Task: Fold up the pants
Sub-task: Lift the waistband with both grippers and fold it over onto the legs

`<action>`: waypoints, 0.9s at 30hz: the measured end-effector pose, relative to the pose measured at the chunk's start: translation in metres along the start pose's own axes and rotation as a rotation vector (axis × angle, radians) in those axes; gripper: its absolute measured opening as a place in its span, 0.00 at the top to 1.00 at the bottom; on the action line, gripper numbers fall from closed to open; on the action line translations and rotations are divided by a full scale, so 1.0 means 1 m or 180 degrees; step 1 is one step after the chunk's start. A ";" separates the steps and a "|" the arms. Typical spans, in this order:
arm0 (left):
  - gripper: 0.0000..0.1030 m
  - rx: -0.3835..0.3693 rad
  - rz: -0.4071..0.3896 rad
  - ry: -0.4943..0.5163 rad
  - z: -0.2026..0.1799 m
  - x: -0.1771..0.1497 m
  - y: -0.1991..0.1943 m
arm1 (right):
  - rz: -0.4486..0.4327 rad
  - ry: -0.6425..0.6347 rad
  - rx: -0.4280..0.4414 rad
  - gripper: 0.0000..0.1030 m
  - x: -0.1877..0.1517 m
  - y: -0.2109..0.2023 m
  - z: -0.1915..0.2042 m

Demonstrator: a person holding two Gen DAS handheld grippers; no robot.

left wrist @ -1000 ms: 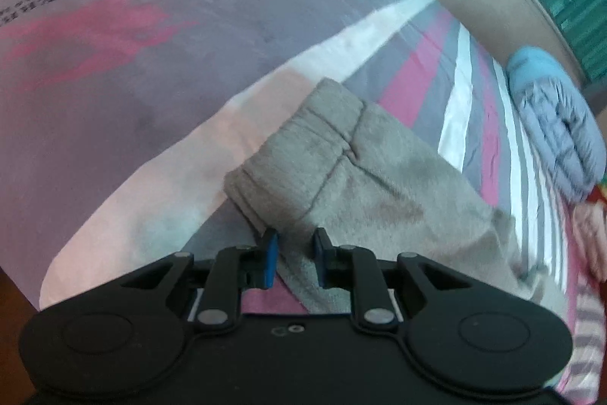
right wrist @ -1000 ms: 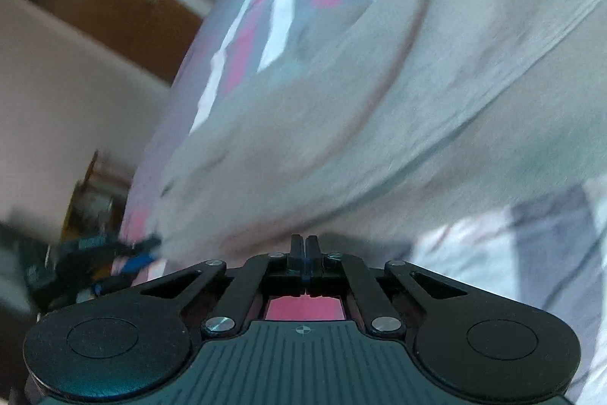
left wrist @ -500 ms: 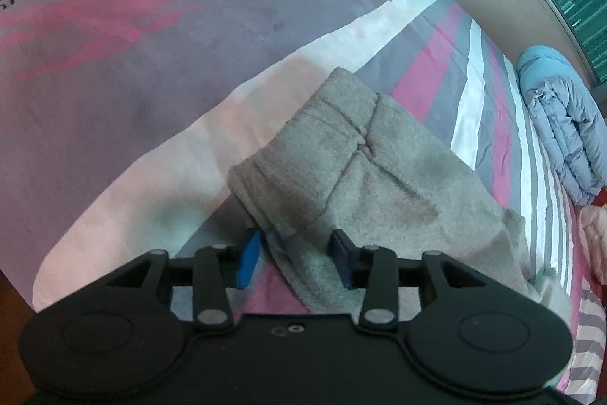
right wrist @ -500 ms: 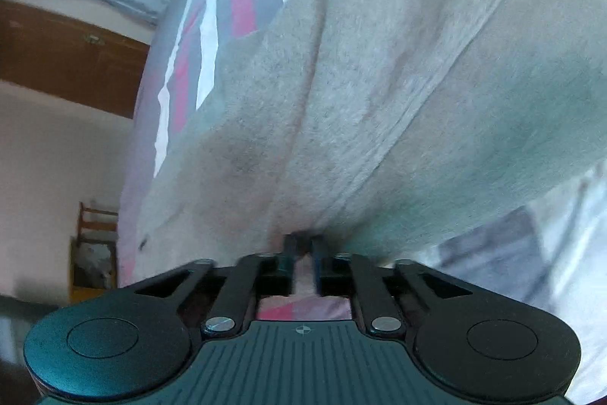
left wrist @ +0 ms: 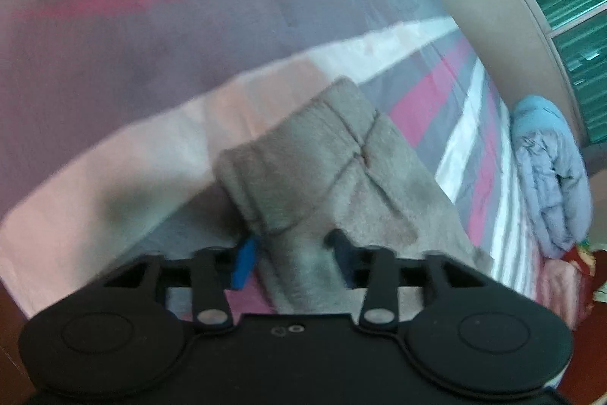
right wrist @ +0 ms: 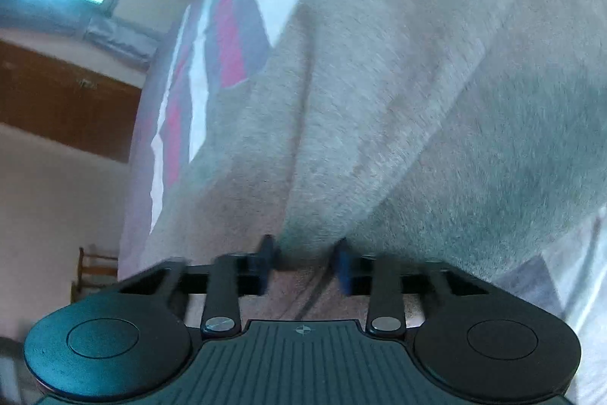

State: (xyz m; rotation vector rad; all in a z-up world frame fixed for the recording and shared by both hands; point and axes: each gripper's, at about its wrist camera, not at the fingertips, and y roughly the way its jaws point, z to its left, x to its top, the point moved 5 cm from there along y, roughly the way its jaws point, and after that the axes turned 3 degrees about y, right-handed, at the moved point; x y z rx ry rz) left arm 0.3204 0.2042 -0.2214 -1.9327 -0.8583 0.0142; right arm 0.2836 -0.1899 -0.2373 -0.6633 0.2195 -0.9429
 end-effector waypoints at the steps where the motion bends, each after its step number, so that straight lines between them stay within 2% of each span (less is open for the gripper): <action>1: 0.77 0.0026 -0.0025 0.0071 -0.002 0.000 -0.003 | -0.0012 -0.0040 0.0044 0.89 -0.001 -0.002 0.002; 4: 0.78 0.0058 -0.0029 0.0190 -0.006 0.002 -0.007 | -0.0122 -0.0522 0.0131 0.89 -0.007 -0.018 0.025; 9: 0.80 0.0078 0.0168 0.0224 -0.001 0.006 -0.007 | -0.0056 -0.0683 0.0346 0.90 -0.021 -0.031 0.049; 12: 0.80 0.0051 0.0144 0.0212 -0.004 0.008 -0.008 | 0.0026 -0.0857 0.0252 0.90 -0.035 -0.028 0.044; 14: 0.80 0.0071 0.0139 0.0252 -0.006 0.010 -0.005 | 0.0049 -0.0807 0.0008 0.90 -0.037 -0.017 0.025; 16: 0.80 0.0039 0.0148 0.0202 -0.002 0.011 -0.002 | 0.0061 -0.0695 -0.0103 0.90 -0.038 -0.013 0.010; 20: 0.93 -0.0002 -0.0051 0.0183 -0.004 0.014 -0.011 | 0.0046 -0.0702 -0.0066 0.90 -0.039 -0.019 0.010; 24: 0.93 -0.0096 -0.0282 0.0286 -0.020 0.022 -0.030 | -0.0014 -0.0756 0.0095 0.90 -0.036 -0.026 0.030; 27: 0.93 0.0072 -0.0203 0.0325 -0.015 0.024 -0.017 | -0.0009 -0.0815 0.0122 0.90 -0.035 -0.022 0.035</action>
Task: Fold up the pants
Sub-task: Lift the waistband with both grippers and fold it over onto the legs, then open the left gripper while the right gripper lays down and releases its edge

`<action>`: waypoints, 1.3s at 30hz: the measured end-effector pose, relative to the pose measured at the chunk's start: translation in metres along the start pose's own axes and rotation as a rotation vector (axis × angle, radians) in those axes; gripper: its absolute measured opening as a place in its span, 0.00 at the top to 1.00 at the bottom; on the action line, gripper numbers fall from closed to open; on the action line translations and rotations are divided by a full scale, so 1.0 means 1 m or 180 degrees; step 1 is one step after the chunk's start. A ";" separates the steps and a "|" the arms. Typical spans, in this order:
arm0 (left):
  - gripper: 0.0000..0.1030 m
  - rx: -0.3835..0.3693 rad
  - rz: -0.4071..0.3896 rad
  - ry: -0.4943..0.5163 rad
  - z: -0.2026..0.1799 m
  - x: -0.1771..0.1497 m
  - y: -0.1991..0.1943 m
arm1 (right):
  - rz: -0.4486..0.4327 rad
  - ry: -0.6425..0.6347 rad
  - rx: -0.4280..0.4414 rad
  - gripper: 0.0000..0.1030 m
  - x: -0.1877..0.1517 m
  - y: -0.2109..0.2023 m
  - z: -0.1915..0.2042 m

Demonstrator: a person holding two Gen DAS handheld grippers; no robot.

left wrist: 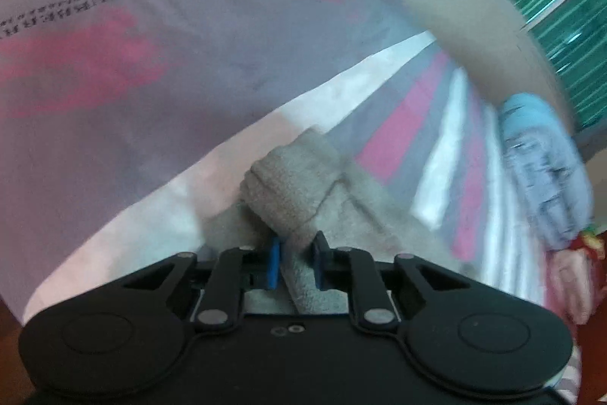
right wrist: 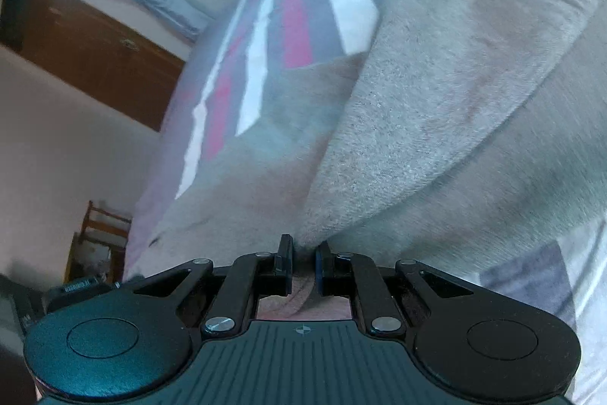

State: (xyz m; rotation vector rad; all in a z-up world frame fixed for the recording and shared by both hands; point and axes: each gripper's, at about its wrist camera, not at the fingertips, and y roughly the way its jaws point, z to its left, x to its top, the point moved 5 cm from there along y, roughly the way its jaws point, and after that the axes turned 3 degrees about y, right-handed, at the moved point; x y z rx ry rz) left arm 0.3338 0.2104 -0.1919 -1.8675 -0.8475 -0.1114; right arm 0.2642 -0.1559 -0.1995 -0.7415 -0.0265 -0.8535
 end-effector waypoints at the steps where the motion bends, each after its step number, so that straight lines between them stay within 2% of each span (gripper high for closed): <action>1: 0.93 0.0051 0.0096 -0.0045 0.007 -0.005 0.009 | 0.0016 0.0022 -0.0023 0.90 -0.001 0.003 -0.003; 3: 0.91 0.0109 0.0117 -0.0022 0.014 -0.014 0.017 | 0.0068 0.0077 -0.0101 0.90 -0.004 0.010 -0.010; 5: 0.73 0.0162 0.0124 -0.0025 0.015 -0.018 0.015 | 0.0134 0.0026 -0.0211 0.90 -0.012 0.017 -0.017; 6: 0.59 0.0236 0.0150 -0.0028 0.014 -0.021 0.011 | 0.0147 0.0041 -0.0207 0.90 -0.014 0.017 -0.020; 7: 0.53 0.0287 0.0134 -0.0008 0.013 -0.023 0.005 | 0.0154 0.0085 -0.0180 0.89 -0.013 0.016 -0.022; 9: 0.53 0.0281 0.0042 0.0138 0.004 -0.031 -0.013 | 0.0178 0.0236 -0.0080 0.86 -0.008 0.011 -0.025; 11: 0.53 0.0248 -0.0016 0.0336 -0.012 -0.040 -0.030 | 0.0147 0.0216 -0.0051 0.70 -0.001 -0.002 -0.026; 13: 0.47 0.0149 0.0035 0.0549 -0.037 -0.053 -0.034 | 0.0075 0.0139 -0.0080 0.65 0.007 -0.019 -0.032; 15: 0.46 0.0045 0.0138 0.0740 -0.064 -0.069 -0.029 | -0.0013 0.0167 -0.0175 0.65 0.018 -0.035 -0.049; 19: 0.46 -0.0100 0.0261 0.1098 -0.123 -0.108 -0.007 | -0.0253 0.0405 -0.0419 0.66 0.045 -0.063 -0.094; 24: 0.47 0.0087 0.0378 0.1262 -0.143 -0.142 0.031 | -0.0401 0.0650 -0.0576 0.66 0.069 -0.080 -0.130; 27: 0.47 0.0129 0.0395 0.1310 -0.138 -0.147 0.033 | -0.0457 0.0894 -0.0477 0.66 0.078 -0.079 -0.147; 33: 0.46 0.0088 0.0449 0.1182 -0.136 -0.142 0.035 | -0.0639 0.1086 -0.0260 0.66 0.098 -0.056 -0.157; 34: 0.46 0.0106 0.0444 0.1215 -0.137 -0.143 0.036 | -0.0671 0.1118 -0.0230 0.67 0.100 -0.055 -0.158; 35: 0.46 0.0123 0.0437 0.1249 -0.138 -0.144 0.036 | -0.0705 0.1140 -0.0217 0.84 0.101 -0.055 -0.159; 36: 0.46 0.0137 0.0430 0.1284 -0.139 -0.146 0.037 | -0.0733 0.1165 -0.0220 0.89 0.101 -0.056 -0.159; 38: 0.46 0.0151 0.0421 0.1337 -0.139 -0.148 0.036 | -0.0842 0.1170 -0.0190 0.89 0.102 -0.066 -0.154; 39: 0.46 0.0150 0.0420 0.1347 -0.138 -0.148 0.035 | -0.0919 0.1017 -0.0201 0.90 0.100 -0.078 -0.147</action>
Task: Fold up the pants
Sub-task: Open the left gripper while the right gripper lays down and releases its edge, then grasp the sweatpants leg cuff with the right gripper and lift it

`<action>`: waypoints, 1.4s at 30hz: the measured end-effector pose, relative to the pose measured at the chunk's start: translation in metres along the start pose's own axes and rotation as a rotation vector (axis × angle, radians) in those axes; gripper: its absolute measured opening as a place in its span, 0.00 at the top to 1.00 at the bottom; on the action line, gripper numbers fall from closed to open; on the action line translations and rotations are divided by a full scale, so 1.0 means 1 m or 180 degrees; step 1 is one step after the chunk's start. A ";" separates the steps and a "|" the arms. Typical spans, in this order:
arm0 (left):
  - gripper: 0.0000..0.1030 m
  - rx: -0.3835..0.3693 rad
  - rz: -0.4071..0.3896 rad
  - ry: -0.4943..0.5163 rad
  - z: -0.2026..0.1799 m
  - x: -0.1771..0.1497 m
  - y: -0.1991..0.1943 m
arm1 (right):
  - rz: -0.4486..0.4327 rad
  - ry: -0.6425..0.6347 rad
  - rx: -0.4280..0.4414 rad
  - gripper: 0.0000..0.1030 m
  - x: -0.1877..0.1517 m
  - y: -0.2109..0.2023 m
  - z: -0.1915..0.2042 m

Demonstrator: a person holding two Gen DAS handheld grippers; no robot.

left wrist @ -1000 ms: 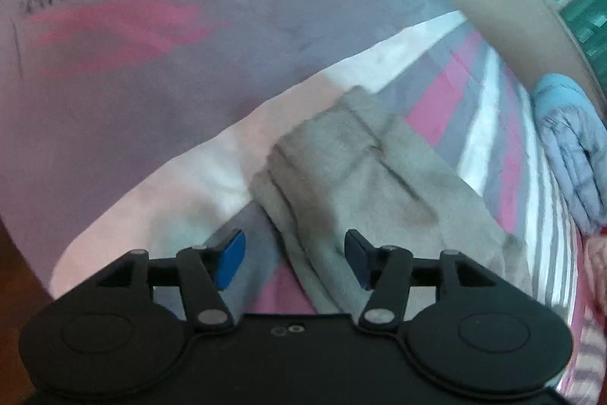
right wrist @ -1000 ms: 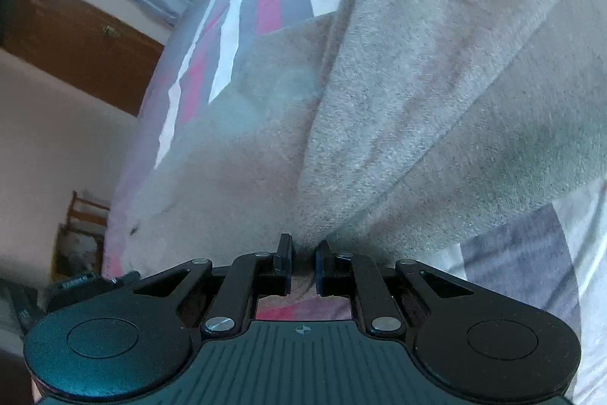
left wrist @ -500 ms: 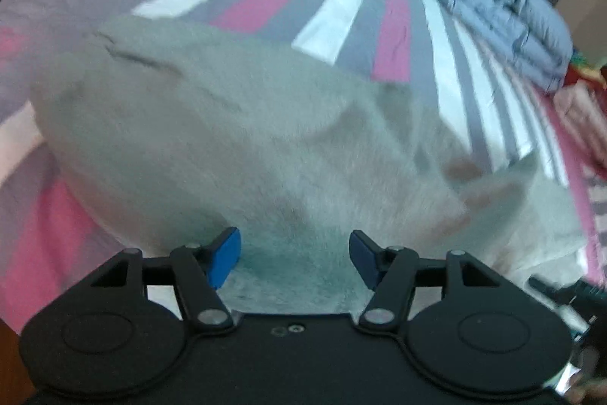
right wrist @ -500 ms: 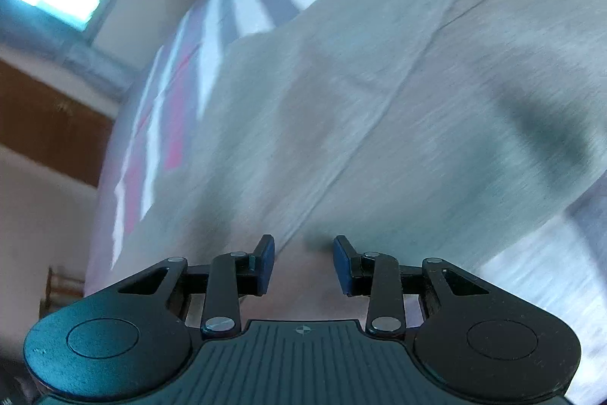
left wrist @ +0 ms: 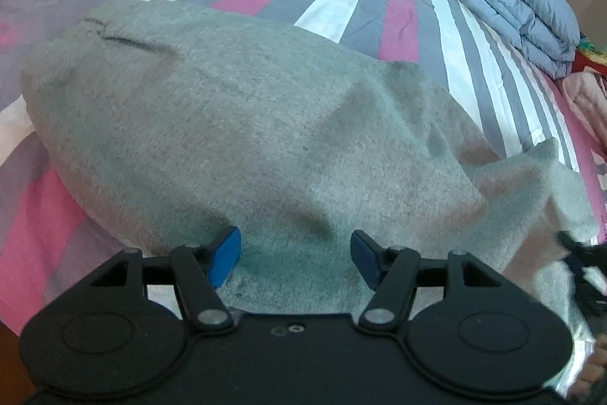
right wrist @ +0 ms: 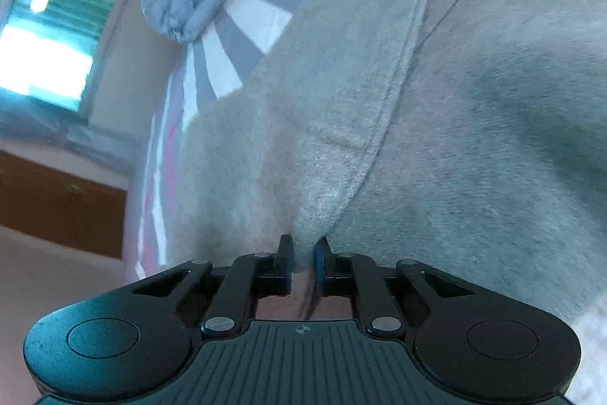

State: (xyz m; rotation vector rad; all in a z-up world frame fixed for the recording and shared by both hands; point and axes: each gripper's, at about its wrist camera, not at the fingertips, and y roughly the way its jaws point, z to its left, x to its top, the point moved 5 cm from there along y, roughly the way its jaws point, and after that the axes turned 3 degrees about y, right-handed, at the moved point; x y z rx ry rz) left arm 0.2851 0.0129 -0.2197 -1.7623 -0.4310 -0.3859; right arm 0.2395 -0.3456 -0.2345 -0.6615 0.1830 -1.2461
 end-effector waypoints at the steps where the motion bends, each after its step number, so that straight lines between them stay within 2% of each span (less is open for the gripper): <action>1: 0.46 -0.0003 0.0000 0.0010 0.000 0.000 0.000 | -0.0071 -0.0166 0.0020 0.90 -0.001 -0.011 0.007; 3: 0.46 -0.0004 -0.0004 0.0037 0.000 0.000 0.000 | -0.0206 -0.0460 0.0090 0.90 0.001 -0.041 0.019; 7: 0.46 0.0042 -0.0021 0.0132 -0.004 0.000 0.001 | -0.0271 -0.0647 0.0113 0.94 -0.009 -0.087 0.014; 9: 0.46 0.0077 -0.0029 0.0197 -0.006 -0.001 0.001 | -0.0234 -0.0713 -0.0066 0.94 -0.023 -0.089 -0.004; 12: 0.46 0.0174 -0.0025 0.0302 -0.012 -0.001 0.000 | -0.0050 -0.0676 -0.0429 0.94 -0.036 -0.067 -0.035; 14: 0.46 0.0183 -0.0064 0.0251 -0.015 0.001 -0.009 | 0.0021 -0.0689 -0.0479 0.94 -0.036 -0.059 -0.036; 15: 0.46 0.0115 -0.0076 0.0185 -0.017 0.003 -0.013 | 0.0048 -0.0692 -0.0474 0.94 -0.033 -0.061 -0.031; 18: 0.46 -0.0064 -0.0081 0.0160 -0.034 0.002 -0.021 | 0.0053 -0.0536 -0.0218 0.88 -0.016 -0.078 -0.022; 21: 0.46 -0.0167 0.0029 0.0281 -0.060 -0.008 -0.011 | -0.0115 -0.0644 -0.0284 0.86 0.012 -0.091 -0.023; 23: 0.45 -0.0192 0.0077 0.0353 -0.073 -0.017 -0.004 | -0.0135 -0.0437 -0.0312 0.84 0.033 -0.092 -0.039; 26: 0.42 -0.0069 0.0083 0.0490 -0.081 -0.023 0.006 | -0.0202 -0.0270 -0.0366 0.61 0.060 -0.089 -0.054; 30: 0.40 -0.0092 0.0115 0.0420 -0.078 -0.020 0.008 | -0.0278 -0.0227 -0.0442 0.61 0.093 -0.077 -0.063; 31: 0.40 -0.0099 0.0124 0.0394 -0.078 -0.019 0.009 | -0.0286 -0.0194 -0.0457 0.61 0.106 -0.062 -0.062; 36: 0.39 -0.0050 0.0119 0.0444 -0.080 -0.023 0.009 | -0.0226 -0.0213 -0.0338 0.61 0.126 -0.034 -0.061; 37: 0.38 -0.0041 0.0114 0.0456 -0.081 -0.023 0.010 | -0.0251 -0.0189 -0.0304 0.61 0.129 -0.032 -0.060; 38: 0.37 -0.0035 0.0112 0.0463 -0.082 -0.024 0.011 | -0.0292 -0.0201 -0.0289 0.79 0.129 -0.034 -0.060; 39: 0.37 -0.0030 0.0111 0.0473 -0.082 -0.024 0.011 | -0.0321 -0.0272 -0.0308 0.90 0.129 -0.035 -0.057; 42: 0.37 -0.0029 0.0116 0.0510 -0.084 -0.024 0.012 | -0.0485 -0.0367 -0.0291 0.94 0.127 -0.052 -0.049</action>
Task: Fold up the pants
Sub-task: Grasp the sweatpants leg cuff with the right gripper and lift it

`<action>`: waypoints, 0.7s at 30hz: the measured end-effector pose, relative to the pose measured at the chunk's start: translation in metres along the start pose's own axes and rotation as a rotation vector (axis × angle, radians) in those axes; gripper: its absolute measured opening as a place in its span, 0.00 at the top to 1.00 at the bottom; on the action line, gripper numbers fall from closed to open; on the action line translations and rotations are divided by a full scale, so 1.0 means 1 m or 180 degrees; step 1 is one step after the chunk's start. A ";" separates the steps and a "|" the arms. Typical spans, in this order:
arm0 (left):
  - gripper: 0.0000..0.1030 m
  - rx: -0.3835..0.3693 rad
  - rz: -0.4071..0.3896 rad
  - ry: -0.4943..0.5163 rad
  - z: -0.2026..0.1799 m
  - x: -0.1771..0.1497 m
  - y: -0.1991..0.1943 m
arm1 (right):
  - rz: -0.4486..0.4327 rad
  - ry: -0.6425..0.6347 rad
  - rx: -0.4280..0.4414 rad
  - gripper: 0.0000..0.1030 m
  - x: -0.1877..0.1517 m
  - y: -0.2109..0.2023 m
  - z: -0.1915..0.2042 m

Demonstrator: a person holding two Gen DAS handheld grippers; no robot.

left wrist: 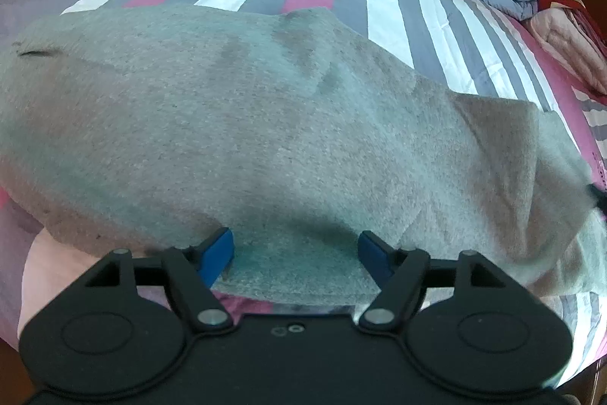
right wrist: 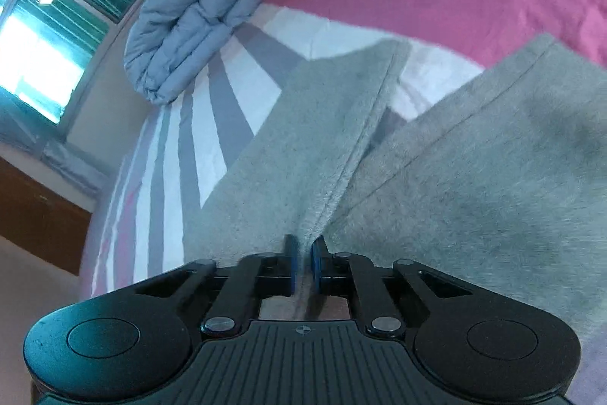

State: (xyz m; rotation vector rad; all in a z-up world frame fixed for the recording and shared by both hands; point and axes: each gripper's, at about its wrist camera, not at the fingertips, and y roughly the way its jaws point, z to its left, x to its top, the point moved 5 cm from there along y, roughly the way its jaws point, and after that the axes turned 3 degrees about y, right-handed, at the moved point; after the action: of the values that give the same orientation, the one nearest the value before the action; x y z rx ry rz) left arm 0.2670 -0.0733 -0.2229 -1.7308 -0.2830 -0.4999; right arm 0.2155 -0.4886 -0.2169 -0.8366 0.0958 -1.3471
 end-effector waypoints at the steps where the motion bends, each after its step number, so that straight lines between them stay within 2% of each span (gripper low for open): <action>1: 0.37 -0.0002 0.0003 0.0012 0.000 0.001 0.000 | -0.0105 -0.0099 0.0023 0.94 0.001 -0.013 0.005; 5: 0.37 -0.0023 -0.0010 0.0000 0.001 0.000 0.000 | -0.0541 -0.0646 0.0182 0.94 0.005 -0.076 0.033; 7: 0.37 -0.0027 -0.0018 0.0007 0.002 0.000 0.000 | -0.0597 -0.0813 0.0160 0.94 -0.008 -0.101 0.033; 9: 0.37 -0.0018 -0.0027 0.0042 0.001 -0.001 0.000 | -0.0419 -0.0819 0.0037 0.94 -0.028 -0.104 0.016; 12: 0.37 0.0003 -0.0029 0.0059 0.000 -0.002 0.000 | 0.0090 -0.0570 -0.0377 0.94 -0.054 -0.073 -0.030; 13: 0.37 0.0008 -0.0027 0.0060 0.000 -0.002 0.000 | 0.0167 -0.0415 -0.0405 0.94 -0.058 -0.069 -0.042; 15: 0.37 0.0010 -0.0027 0.0052 0.000 -0.002 0.000 | 0.0177 -0.0116 -0.0268 0.93 -0.054 -0.071 -0.049; 16: 0.37 0.0013 -0.0027 0.0053 0.000 -0.002 0.000 | 0.0182 0.0012 -0.0179 0.89 -0.051 -0.075 -0.049; 18: 0.36 0.0030 -0.0029 0.0056 -0.001 -0.002 0.000 | 0.0138 0.0067 -0.0042 0.69 -0.043 -0.087 -0.047; 19: 0.36 0.0040 -0.0030 0.0061 -0.002 -0.003 0.000 | 0.0080 0.0054 -0.0026 0.51 -0.036 -0.092 -0.046; 20: 0.36 0.0047 -0.0032 0.0068 -0.003 -0.003 0.000 | -0.0009 0.0037 -0.0041 0.42 -0.029 -0.097 -0.047; 21: 0.36 0.0054 -0.0035 0.0075 -0.003 -0.003 0.000 | -0.0075 0.0025 -0.0062 0.42 -0.021 -0.100 -0.048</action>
State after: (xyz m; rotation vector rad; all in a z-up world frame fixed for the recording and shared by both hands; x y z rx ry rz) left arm 0.2640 -0.0763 -0.2239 -1.7065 -0.2795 -0.5241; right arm 0.1035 -0.4915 -0.2020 -0.8512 0.1058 -1.3735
